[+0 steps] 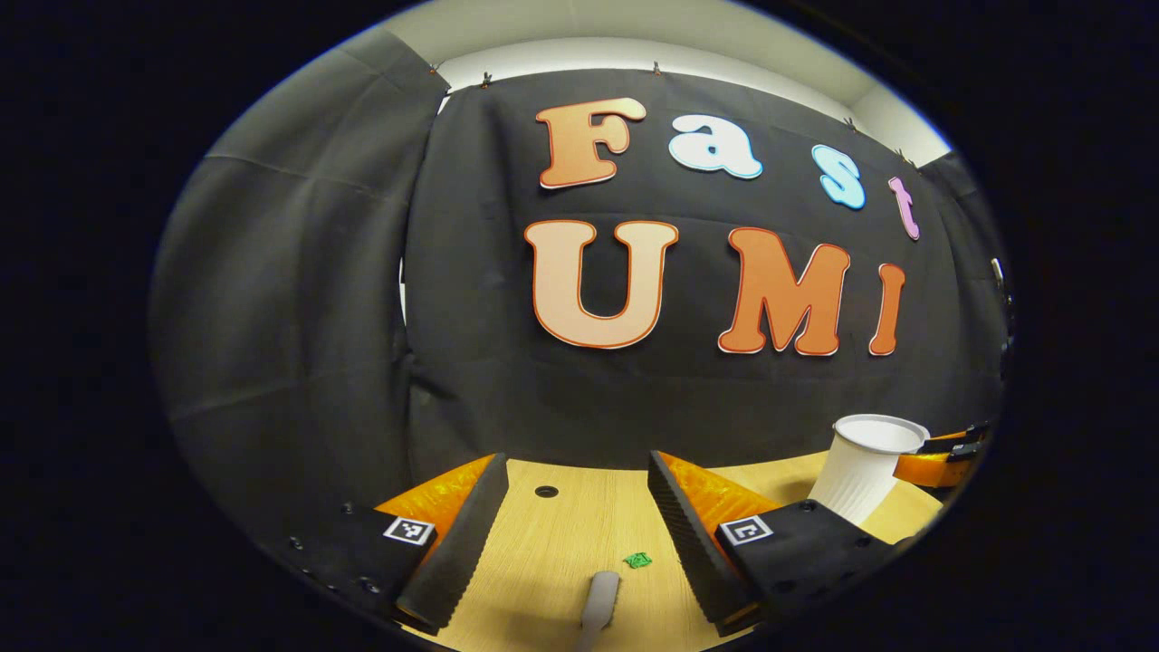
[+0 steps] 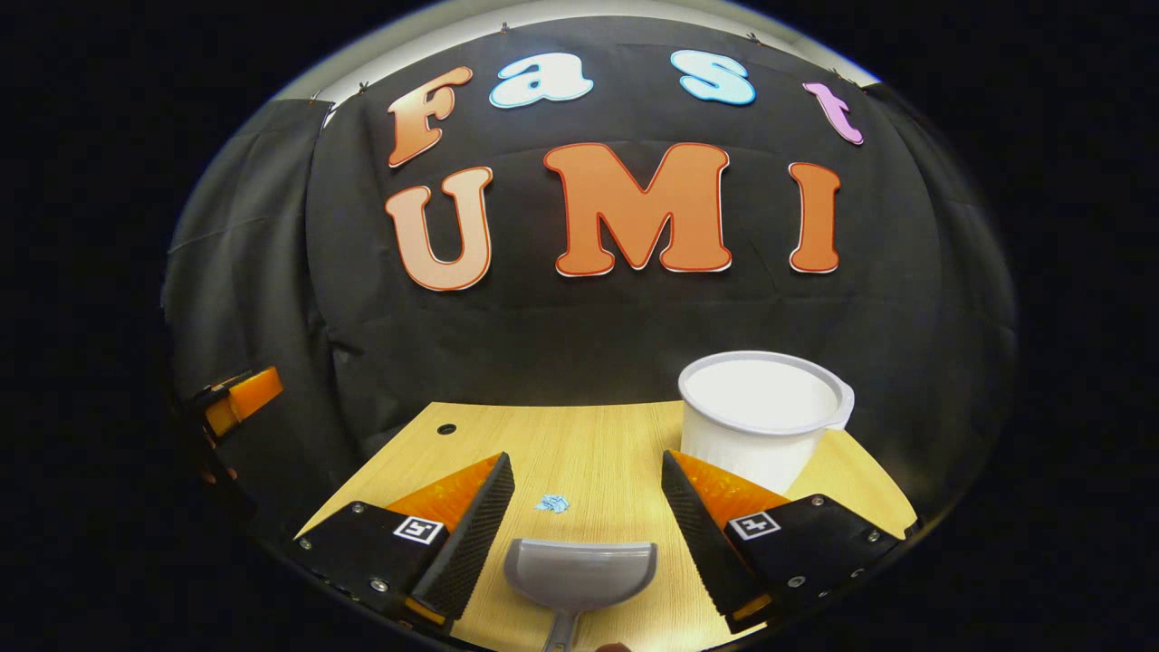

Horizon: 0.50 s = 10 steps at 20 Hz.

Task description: Pick up the small broom and dustpan from the desktop, sweep the trash into the dustpan with the broom, and then empty the trash into the garbage bin.

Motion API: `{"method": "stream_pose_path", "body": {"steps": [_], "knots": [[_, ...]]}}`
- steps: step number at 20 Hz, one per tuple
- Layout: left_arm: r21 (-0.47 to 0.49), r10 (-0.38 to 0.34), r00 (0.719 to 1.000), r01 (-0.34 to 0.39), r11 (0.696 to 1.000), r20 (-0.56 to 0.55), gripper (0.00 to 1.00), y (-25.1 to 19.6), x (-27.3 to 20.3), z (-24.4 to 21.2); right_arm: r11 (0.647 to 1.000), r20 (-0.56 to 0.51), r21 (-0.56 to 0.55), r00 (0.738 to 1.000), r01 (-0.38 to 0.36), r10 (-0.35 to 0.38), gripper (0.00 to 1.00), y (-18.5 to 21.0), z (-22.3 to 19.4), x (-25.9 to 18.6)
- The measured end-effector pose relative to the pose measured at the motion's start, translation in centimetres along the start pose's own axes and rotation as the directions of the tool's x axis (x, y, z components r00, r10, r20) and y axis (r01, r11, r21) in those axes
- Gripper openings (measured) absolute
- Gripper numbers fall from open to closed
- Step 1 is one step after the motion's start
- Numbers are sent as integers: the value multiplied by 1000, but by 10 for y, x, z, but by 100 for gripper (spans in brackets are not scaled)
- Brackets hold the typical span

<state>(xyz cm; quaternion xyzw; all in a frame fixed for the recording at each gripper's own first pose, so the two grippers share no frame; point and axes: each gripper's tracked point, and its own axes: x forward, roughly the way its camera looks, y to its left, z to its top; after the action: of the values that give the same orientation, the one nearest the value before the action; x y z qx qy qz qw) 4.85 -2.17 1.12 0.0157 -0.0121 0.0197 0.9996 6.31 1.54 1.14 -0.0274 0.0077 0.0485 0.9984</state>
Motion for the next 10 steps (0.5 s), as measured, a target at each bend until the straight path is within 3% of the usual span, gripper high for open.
{"method": "stream_pose_path", "body": {"steps": [5, 10], "knots": [[26, -78, 997, 78, 997, -8, 98, -12, 24, 0, 999, -9, 15, 999, 35, -35, 98, 7, -2, 3], [26, -79, 996, 80, 996, -29, 99, 6, 33, -13, 997, -104, -24, 992, 67, -69, 98, 10, -29, 5]]}}
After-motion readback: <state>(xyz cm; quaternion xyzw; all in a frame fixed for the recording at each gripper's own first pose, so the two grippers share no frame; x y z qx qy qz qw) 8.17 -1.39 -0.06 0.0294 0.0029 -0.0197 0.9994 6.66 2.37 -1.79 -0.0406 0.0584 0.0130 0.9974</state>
